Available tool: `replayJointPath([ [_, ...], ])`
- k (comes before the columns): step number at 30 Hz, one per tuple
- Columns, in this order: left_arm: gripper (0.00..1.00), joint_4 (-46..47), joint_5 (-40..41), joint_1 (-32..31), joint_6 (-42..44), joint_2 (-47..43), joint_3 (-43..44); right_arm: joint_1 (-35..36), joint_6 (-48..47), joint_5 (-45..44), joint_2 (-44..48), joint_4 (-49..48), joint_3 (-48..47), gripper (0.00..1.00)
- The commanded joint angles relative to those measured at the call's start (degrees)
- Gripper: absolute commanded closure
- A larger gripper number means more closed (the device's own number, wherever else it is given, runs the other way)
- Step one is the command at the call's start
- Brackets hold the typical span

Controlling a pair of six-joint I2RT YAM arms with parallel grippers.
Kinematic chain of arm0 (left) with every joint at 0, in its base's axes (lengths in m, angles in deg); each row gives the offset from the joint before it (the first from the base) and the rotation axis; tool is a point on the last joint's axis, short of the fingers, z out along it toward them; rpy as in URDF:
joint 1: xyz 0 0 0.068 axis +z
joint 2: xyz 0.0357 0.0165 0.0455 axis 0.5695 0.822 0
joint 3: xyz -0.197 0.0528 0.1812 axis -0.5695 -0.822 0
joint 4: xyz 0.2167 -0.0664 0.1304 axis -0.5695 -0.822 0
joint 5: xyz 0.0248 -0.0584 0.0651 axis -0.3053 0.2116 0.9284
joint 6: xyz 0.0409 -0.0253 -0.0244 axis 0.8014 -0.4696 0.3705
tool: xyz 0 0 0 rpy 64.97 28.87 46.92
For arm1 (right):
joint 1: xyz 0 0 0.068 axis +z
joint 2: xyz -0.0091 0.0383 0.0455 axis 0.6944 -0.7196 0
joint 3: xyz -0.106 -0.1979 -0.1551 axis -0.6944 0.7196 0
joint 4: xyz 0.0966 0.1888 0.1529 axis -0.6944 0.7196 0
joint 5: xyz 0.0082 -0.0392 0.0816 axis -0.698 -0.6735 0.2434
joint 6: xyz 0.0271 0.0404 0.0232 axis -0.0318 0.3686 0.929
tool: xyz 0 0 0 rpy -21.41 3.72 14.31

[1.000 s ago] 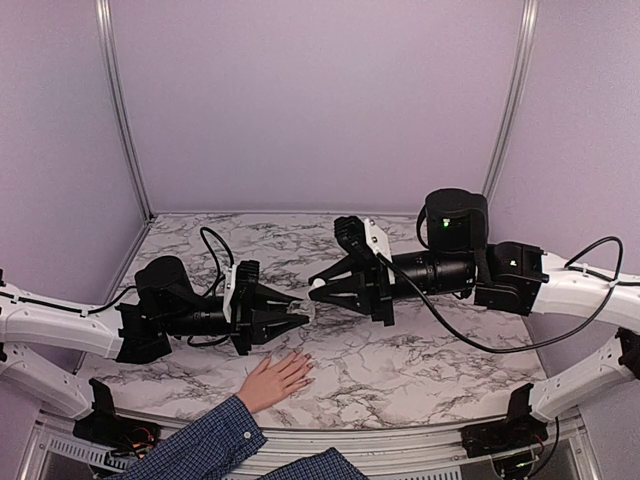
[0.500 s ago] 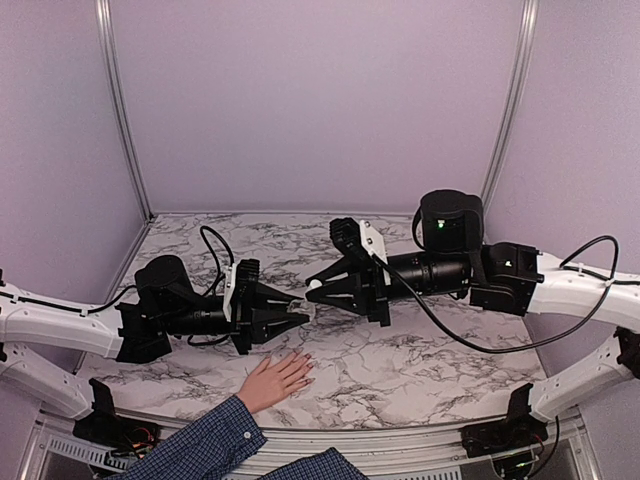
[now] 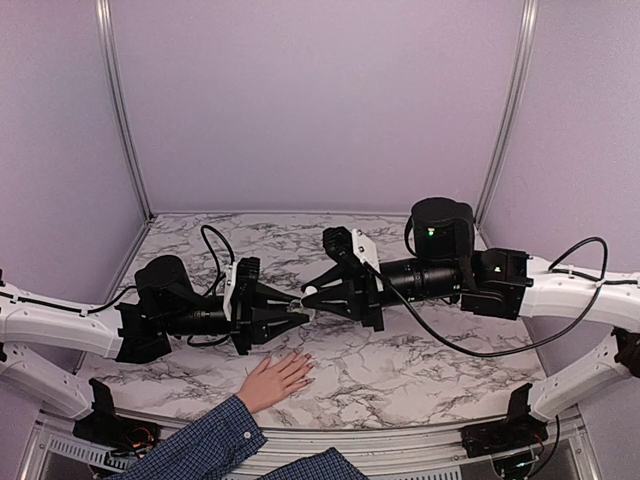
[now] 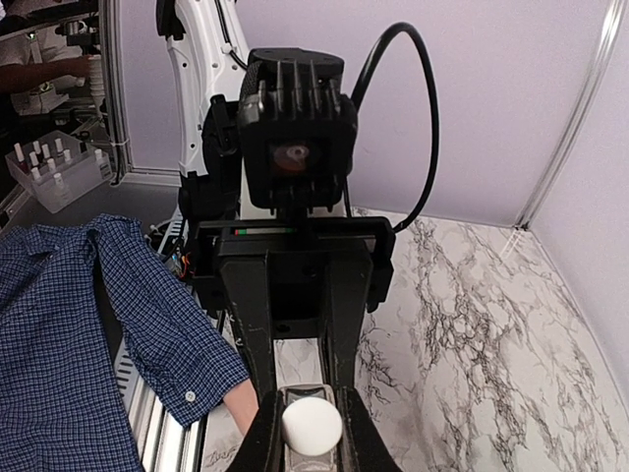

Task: Paint the nails
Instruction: Close the cap of the nail polish bottle, then screw the nail polish bottle cap onto the nail polish bottle.

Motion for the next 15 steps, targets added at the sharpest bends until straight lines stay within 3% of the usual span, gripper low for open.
replayJointPath([
  [1, 1.00, 3.8, -0.6, -0.2, -1.1, -1.8, 1.5, 0.4, 1.5, 0.8, -1.2, -1.5, 0.9, 1.00],
  [15, 1.00, 12.4, 7.1, -0.2, -2.8, -2.5, -0.9, 0.3, 6.8, -1.2, -4.7, -2.9, 0.6, 1.00],
])
